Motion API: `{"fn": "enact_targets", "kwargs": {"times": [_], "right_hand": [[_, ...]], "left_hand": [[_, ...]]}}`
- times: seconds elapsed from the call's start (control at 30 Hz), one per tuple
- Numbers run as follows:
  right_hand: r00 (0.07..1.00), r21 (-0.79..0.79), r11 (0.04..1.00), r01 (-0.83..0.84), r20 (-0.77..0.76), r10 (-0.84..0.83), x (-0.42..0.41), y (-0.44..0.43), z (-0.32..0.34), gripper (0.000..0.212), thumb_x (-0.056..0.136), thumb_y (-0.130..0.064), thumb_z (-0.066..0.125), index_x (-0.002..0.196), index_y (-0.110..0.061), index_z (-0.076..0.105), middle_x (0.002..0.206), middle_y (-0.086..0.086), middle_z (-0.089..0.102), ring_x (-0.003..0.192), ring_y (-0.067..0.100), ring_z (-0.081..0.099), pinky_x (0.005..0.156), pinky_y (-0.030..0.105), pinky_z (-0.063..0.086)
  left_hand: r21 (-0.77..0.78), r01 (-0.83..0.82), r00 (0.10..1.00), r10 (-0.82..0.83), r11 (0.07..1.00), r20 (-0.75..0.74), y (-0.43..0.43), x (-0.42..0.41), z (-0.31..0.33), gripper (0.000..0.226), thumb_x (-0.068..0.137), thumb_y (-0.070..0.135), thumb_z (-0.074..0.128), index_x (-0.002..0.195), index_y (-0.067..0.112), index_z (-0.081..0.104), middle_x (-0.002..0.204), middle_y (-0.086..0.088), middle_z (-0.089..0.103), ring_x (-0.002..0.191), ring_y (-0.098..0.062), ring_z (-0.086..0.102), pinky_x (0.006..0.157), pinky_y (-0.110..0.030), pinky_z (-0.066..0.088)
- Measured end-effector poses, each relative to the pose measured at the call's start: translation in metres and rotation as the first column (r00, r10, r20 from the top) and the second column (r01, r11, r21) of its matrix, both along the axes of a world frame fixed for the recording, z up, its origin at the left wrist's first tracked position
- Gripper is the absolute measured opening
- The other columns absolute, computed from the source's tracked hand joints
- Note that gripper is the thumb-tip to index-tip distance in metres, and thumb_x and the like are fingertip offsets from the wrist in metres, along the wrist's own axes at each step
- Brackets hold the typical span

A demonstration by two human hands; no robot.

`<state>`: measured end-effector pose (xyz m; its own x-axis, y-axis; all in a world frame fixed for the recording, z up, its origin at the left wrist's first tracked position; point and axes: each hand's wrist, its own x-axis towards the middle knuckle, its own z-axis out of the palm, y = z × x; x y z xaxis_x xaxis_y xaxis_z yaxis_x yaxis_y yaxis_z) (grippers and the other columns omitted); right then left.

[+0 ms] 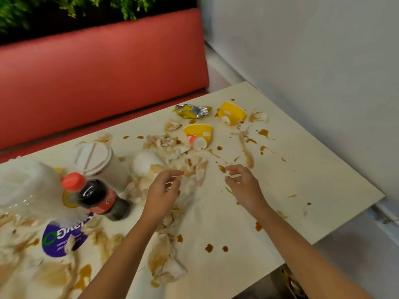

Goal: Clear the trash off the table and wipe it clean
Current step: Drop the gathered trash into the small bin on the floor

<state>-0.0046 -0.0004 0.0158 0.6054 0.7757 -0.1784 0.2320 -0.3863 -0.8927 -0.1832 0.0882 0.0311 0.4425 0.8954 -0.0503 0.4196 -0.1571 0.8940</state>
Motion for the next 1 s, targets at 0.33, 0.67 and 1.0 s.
{"fn": "enact_targets", "kwargs": {"times": [0.33,0.67,1.0], "right_hand": [[0.974,-0.012,0.981,-0.192,0.119,0.192,-0.019,0.069,0.004,0.026,0.089,-0.01,0.054,0.114,-0.014,0.057,0.112,0.005,0.052,0.087,0.013,0.052,0.077,0.024,0.042],[0.94,-0.028,0.977,-0.21,0.271,0.209,0.005,0.115,0.005,0.026,0.089,-0.012,0.055,0.115,-0.013,0.057,0.114,0.008,0.052,0.094,0.018,0.052,0.087,0.034,0.044],[0.909,-0.17,0.984,-0.051,0.399,0.116,0.03,0.169,-0.001,0.042,0.092,-0.03,0.052,0.13,-0.014,0.045,0.131,0.013,0.042,0.119,0.029,0.045,0.089,0.037,0.041]], "left_hand": [[0.13,-0.216,0.97,0.228,0.968,-0.083,0.022,-0.013,-0.014,0.028,0.091,0.017,0.053,0.116,0.028,0.053,0.122,0.003,0.042,0.12,-0.018,0.042,0.097,-0.035,0.04],[0.182,-0.077,0.704,0.182,0.98,-0.687,0.077,0.005,-0.028,0.08,0.085,0.054,0.054,0.148,0.025,0.015,0.155,-0.008,-0.003,0.141,-0.037,-0.003,0.115,-0.049,0.015],[0.314,-0.104,0.689,0.296,0.944,-0.662,0.081,0.005,-0.034,0.05,0.091,0.037,0.054,0.134,0.02,0.037,0.154,-0.004,0.006,0.139,-0.041,0.009,0.098,-0.047,0.043]]}}
